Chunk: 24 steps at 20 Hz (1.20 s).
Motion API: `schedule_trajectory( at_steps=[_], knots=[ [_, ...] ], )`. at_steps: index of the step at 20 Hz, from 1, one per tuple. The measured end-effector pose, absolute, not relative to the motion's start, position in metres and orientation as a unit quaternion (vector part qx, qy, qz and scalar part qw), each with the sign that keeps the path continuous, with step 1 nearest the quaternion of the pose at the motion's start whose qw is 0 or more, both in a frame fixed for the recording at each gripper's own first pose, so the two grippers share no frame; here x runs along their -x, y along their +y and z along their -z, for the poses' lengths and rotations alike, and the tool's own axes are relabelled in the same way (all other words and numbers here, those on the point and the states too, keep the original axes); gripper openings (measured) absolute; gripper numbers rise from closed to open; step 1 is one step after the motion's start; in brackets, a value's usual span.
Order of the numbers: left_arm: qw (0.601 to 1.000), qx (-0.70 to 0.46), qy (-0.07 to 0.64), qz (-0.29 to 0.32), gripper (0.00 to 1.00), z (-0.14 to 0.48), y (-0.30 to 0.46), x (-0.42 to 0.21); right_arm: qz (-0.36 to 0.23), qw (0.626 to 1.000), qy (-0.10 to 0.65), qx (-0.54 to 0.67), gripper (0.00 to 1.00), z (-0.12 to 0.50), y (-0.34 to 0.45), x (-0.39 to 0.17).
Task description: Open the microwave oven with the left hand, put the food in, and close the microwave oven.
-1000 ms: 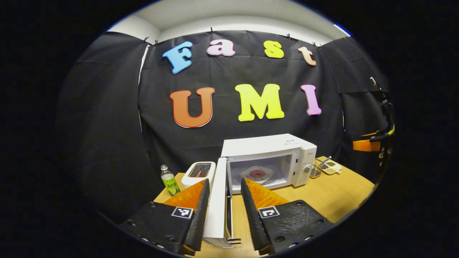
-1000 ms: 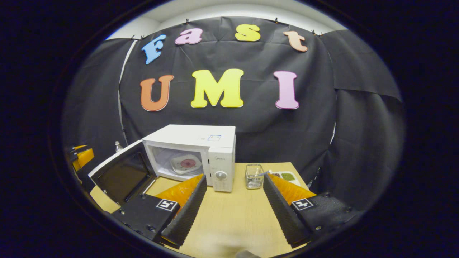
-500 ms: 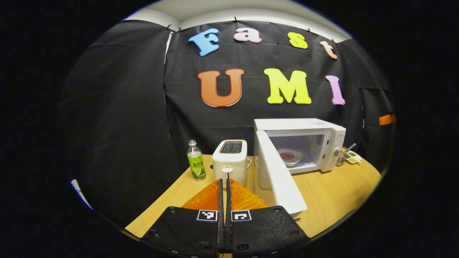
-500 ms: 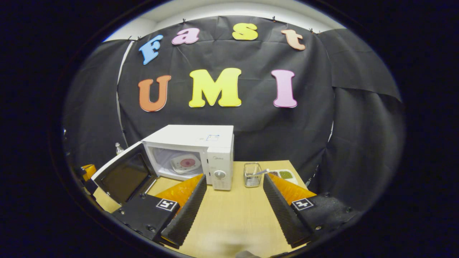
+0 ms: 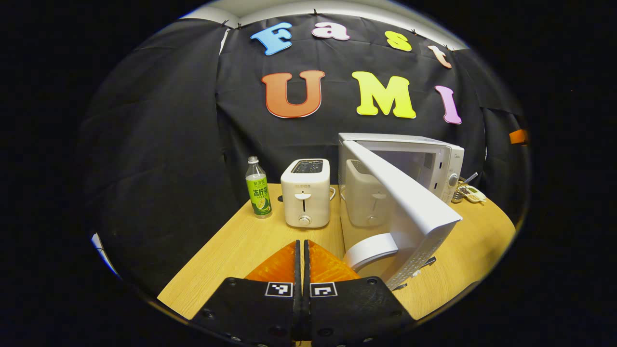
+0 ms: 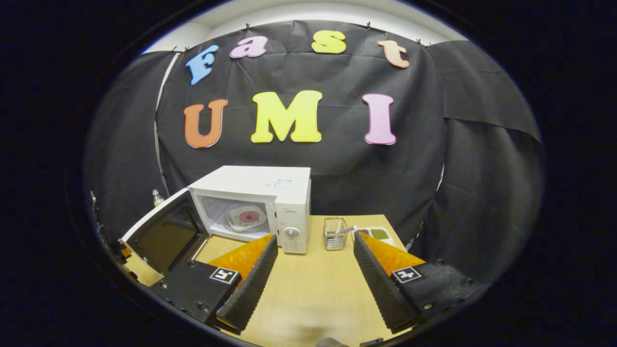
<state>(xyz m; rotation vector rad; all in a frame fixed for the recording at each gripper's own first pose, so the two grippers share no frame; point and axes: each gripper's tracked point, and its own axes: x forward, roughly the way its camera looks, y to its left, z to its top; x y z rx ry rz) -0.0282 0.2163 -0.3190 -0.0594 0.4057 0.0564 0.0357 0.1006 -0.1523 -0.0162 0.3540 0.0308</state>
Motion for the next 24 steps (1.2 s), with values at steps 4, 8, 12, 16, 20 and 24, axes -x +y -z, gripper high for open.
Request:
schedule_trajectory(
  at_steps=[4,8,12,16,20,24],
  knots=[
    [0.98,0.034,0.198,-0.005,0.0,0.318,0.187,0.026,-0.014,0.985,0.173,0.008,1.0,0.149,0.097,-0.037],
    [0.98,0.034,0.194,0.025,0.0,0.317,0.151,0.02,-0.007,0.985,0.174,0.007,1.0,0.149,0.085,-0.033],
    [0.98,0.039,0.187,0.055,0.0,0.313,0.11,0.009,-0.003,0.984,0.177,0.005,0.92,0.148,0.071,-0.032],
    [0.98,0.036,0.178,0.086,0.0,0.307,0.072,-0.005,0.004,0.984,0.177,0.003,0.92,0.146,0.052,-0.03],
    [0.978,0.032,0.169,0.119,0.0,0.302,0.034,-0.018,0.017,0.984,0.176,0.0,0.92,0.144,0.03,-0.029],
    [0.976,0.019,0.164,0.14,0.0,0.299,0.002,-0.038,0.03,0.984,0.177,-0.004,0.92,0.143,0.009,-0.031]
  ],
)
